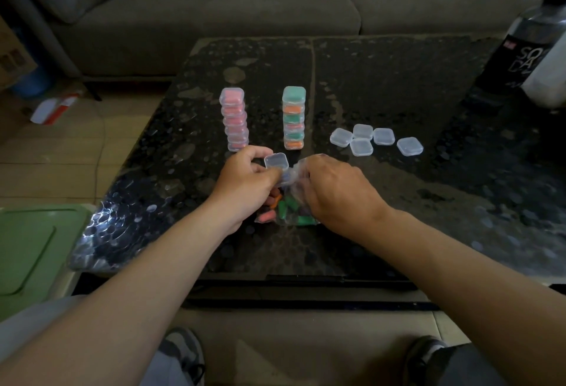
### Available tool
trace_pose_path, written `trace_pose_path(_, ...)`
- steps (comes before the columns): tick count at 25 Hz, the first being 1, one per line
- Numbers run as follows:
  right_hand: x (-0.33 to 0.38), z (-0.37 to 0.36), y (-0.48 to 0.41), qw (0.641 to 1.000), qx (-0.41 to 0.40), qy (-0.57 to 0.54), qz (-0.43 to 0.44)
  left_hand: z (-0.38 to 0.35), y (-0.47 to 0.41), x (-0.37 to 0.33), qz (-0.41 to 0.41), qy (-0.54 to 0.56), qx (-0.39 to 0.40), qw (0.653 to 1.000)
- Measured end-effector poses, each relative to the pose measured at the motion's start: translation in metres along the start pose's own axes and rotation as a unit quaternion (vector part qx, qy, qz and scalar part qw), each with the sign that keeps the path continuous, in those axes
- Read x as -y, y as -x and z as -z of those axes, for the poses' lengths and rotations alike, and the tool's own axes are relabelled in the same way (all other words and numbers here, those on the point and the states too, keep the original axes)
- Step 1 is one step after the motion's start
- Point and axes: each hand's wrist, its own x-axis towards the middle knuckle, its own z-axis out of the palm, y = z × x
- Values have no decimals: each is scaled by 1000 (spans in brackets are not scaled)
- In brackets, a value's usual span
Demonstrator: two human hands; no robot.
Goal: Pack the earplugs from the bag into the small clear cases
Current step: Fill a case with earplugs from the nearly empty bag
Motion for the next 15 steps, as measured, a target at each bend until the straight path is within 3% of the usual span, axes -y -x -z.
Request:
trace_pose_path(8,-8,16,17,998,44,-35,-19,1,4,-2,17,19,25,999)
trace_pose_path(15,-22,17,22,994,-44,-102,6,0,10,-7,25,16,22,999)
